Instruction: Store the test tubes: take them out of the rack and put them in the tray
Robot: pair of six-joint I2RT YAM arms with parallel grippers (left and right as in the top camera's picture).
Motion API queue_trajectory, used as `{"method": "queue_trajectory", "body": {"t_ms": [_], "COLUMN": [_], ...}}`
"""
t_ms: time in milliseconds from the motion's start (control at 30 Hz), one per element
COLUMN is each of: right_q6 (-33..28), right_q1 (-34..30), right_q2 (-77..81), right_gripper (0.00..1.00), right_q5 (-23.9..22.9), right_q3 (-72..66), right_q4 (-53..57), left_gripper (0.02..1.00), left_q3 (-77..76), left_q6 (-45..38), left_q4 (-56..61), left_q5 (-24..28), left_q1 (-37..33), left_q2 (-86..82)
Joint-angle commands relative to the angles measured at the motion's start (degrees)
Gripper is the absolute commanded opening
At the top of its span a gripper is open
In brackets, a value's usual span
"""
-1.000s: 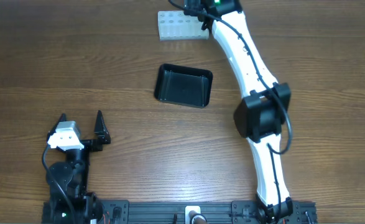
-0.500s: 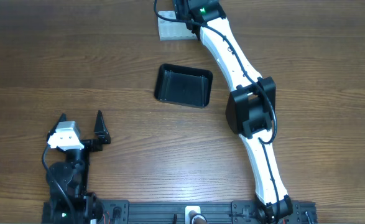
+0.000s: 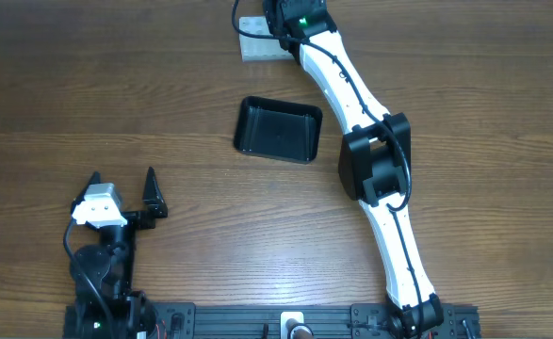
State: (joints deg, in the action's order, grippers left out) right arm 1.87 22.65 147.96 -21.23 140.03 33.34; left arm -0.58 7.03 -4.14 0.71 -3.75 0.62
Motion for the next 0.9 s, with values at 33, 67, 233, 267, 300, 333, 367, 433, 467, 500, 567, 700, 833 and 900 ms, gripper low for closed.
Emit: {"method": "queue_trajectory", "body": {"t_ms": [33,67,233,267,300,333,367,433,467,500,567,700,833,900], "right_q6": [-0.3,-0.3,-0.3,-0.3,-0.3,-0.3,-0.2,-0.2,-0.2,-0.2,-0.2,-0.2,-0.2,-0.2], "right_q1": [-0.1,-0.1,-0.1,-0.1,-0.1,-0.1,-0.1,-0.2,-0.2,-0.2,-0.2,-0.2,-0.2,-0.2], "right_q2": [1.4,1.6,2.2,2.2,2.2,2.2,2.2,2.2,2.2,2.2,2.2,2.2,2.2,2.2], "right_gripper": [0.763,0.759,0.741,0.741,0.726,0.698,0.663,0.588,0.549,0.520,0.454,0.332,0.233,0.205], "right_q5": [-1.2,-1.2,-1.1,-1.1,-1.1,-1.1,-1.1,-1.1,-1.1,-1.1,-1.1,-1.1,-1.1,-1.1], "right_q3": [0.5,0.5,0.5,0.5,0.5,0.5,0.5,0.5,0.5,0.5,0.5,0.5,0.5,0.5], "right_q4": [-0.4,-0.6,-1.0,-1.1,-1.3,-1.4,-1.5,-1.6,-1.6,-1.6,-1.4,-1.4,-1.4,-1.4], "left_gripper": [0.998,0.998,0.998,0.996,0.998,0.998,0.998,0.998,0.998,0.998,0.996,0.998,0.996,0.998], "left_q3": [0.2,0.2,0.2,0.2,0.2,0.2,0.2,0.2,0.2,0.2,0.2,0.2,0.2,0.2], "left_q6": [-0.8,-0.8,-0.8,-0.8,-0.8,-0.8,-0.8,-0.8,-0.8,-0.8,-0.8,-0.8,-0.8,-0.8], "left_q4": [-0.3,-0.3,-0.3,-0.3,-0.3,-0.3,-0.3,-0.3,-0.3,-0.3,-0.3,-0.3,-0.3,-0.3], "left_q5": [0.8,0.8,0.8,0.8,0.8,0.8,0.8,0.8,0.8,0.8,0.8,0.8,0.8,0.8], "left_q1": [0.3,0.3,0.3,0.3,0.3,0.3,0.3,0.3,0.3,0.3,0.3,0.3,0.3,0.3], "left_q2": [-0.3,-0.3,-0.3,-0.3,-0.3,-0.3,-0.3,-0.3,-0.3,-0.3,-0.3,-0.3,-0.3,-0.3]}}
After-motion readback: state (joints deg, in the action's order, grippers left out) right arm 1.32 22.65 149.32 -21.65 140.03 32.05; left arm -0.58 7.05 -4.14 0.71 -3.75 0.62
